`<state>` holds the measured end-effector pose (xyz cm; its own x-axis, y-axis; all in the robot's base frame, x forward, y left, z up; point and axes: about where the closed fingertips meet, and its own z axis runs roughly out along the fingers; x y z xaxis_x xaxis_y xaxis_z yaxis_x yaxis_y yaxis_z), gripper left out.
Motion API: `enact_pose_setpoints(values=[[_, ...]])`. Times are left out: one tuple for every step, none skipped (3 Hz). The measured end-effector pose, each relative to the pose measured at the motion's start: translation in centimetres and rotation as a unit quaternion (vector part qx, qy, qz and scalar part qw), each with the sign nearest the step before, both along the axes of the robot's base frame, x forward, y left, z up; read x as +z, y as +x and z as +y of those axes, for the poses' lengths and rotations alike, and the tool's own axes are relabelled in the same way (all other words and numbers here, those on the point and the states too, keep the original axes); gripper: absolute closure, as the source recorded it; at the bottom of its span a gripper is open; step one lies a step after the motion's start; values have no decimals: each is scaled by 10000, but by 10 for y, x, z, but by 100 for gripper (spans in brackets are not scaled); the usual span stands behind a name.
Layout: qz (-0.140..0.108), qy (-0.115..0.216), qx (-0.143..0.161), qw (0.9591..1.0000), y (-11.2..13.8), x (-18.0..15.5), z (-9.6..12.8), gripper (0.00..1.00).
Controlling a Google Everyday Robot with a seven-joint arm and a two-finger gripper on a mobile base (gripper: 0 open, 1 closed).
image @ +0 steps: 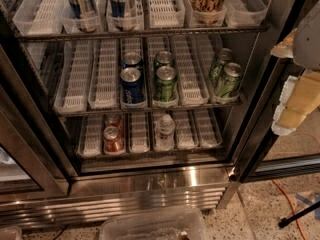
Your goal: Pick green can from middle shelf of fridge
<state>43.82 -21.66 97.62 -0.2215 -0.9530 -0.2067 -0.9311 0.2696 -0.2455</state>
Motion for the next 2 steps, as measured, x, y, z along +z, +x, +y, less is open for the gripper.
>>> enact_pose_setpoints(values=[[0,0,0,10000,0,0,0,0],[-15,36,12,10000,0,-1,3,0]])
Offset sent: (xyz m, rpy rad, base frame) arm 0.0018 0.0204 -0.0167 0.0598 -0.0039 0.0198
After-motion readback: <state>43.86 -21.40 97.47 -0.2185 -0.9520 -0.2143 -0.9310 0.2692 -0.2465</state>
